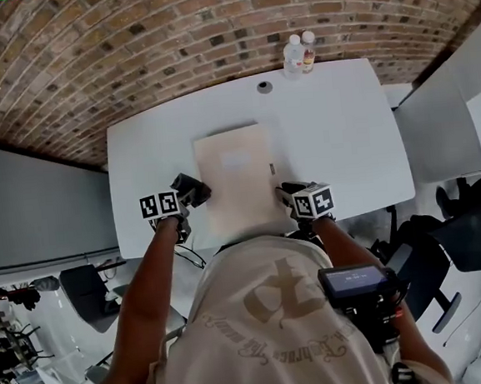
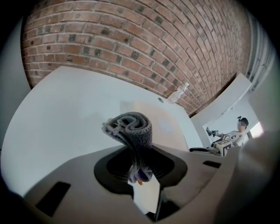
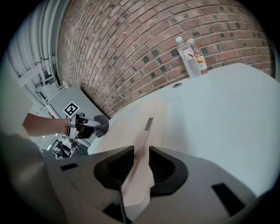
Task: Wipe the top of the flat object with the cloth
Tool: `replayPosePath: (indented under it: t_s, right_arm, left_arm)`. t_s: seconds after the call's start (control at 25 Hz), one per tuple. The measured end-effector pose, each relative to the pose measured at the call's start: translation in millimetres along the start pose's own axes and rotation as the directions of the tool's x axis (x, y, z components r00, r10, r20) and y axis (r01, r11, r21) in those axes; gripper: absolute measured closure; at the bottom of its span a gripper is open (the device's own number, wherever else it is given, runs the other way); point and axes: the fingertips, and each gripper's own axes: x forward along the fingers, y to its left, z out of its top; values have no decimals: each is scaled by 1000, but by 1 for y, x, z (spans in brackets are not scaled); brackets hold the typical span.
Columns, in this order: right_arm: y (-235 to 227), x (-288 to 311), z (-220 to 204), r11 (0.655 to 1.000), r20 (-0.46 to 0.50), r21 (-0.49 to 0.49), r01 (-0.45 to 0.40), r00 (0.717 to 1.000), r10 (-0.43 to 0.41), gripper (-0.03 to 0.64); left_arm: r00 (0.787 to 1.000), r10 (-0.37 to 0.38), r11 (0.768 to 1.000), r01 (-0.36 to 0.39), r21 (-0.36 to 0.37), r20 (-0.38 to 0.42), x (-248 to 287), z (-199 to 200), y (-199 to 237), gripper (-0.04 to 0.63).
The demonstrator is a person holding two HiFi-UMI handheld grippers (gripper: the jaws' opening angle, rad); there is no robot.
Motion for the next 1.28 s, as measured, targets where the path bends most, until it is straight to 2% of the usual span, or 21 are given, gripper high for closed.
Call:
replayPosePath:
  t_s: [0.2,0.36,0.48,0.72,0.92,1.08,1.28]
  right_arm:
    - [-17,-10,21,988,123,132,-86,990,70,499]
    - [-40,-4,41,992,77,126,-29,997,20,499]
    - [-45,2,60,993,65,109,-41,997,34,497]
    - [-41,22,91,994,46,71,-88,995,85,491]
    - [-32,37,94,990,-7,47,-134,991,135,462]
    - [-30,47,85,989,-67,42,-143,987,145,448]
    - [-34,51,75,988,-106,76,-136,984,143,448]
  left_arm:
    - [993,-119,991,119,61,1,7,2,-57,486]
    - [978,-200,972,205,114,-51,28,-9,-115,486]
    - [962,-246,954,262,147,-120,49,-25,-157,486]
    - [941,-231,915,297,274,-249,86,-54,-204,486]
    - [920,-283,901,352,253,-272,101,-54,-230,486]
    - [925,-238,903,323,284,-296,115,-58,-227,486]
    - [931,-221,910,304,282,-289,115,-59,-222,486]
